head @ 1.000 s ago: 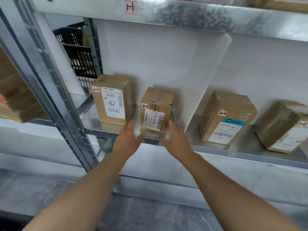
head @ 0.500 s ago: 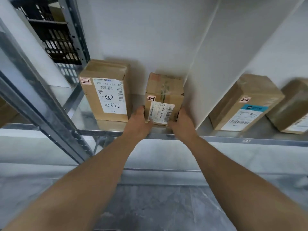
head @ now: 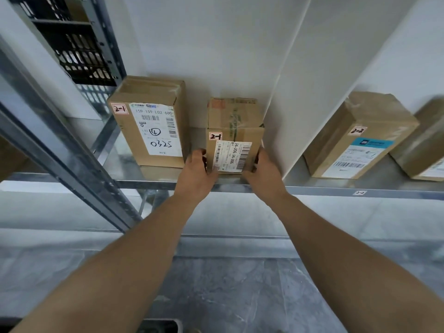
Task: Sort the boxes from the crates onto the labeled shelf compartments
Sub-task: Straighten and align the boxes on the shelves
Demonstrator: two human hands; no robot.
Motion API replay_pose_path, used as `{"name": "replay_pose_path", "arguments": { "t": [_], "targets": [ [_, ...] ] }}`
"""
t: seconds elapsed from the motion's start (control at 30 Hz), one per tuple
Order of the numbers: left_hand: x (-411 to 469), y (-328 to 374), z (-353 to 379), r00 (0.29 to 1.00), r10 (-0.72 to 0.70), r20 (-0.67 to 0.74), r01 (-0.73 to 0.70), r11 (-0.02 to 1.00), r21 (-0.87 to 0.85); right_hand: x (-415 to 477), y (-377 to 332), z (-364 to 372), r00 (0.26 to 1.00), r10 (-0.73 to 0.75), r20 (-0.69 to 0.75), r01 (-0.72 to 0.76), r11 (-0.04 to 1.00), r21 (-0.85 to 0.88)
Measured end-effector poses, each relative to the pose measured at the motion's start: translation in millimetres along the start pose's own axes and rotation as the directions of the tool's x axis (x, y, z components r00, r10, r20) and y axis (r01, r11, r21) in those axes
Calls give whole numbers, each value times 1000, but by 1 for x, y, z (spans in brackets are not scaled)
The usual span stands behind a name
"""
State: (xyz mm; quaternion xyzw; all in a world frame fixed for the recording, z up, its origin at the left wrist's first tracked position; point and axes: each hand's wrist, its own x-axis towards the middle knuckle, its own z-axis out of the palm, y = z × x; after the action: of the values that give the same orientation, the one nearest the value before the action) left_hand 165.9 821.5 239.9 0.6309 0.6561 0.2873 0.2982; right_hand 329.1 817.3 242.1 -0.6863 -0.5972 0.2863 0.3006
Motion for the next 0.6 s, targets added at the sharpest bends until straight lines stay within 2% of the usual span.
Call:
{"name": "replay_pose_path", "arguments": {
  "t": [0.1,0.2,0.33,0.43,0.6],
  "targets": [
    [-16,-5,-8,1000,5,-11,-5,1000,-4,-20,3,-1,998,-12,-60,10,999,-43],
    [-38,-22,-23,995,52,-87,-46,996,70,-55,3,-2,996,-51,-77,35,982,-188],
    [-48,-50,-56,977,64,-203,-42,993,109,-81,-18,13,989,-141,51,150,948,-282],
    [-42,-63,-81,967,20,-252,6,995,100,-77,-45,33,968,-223,113,248,914,-323],
    [-21,-66,-105,967,-64,-246,72,997,24,-52,-87,65,958,-240,157,275,924,-265]
  ]
}}
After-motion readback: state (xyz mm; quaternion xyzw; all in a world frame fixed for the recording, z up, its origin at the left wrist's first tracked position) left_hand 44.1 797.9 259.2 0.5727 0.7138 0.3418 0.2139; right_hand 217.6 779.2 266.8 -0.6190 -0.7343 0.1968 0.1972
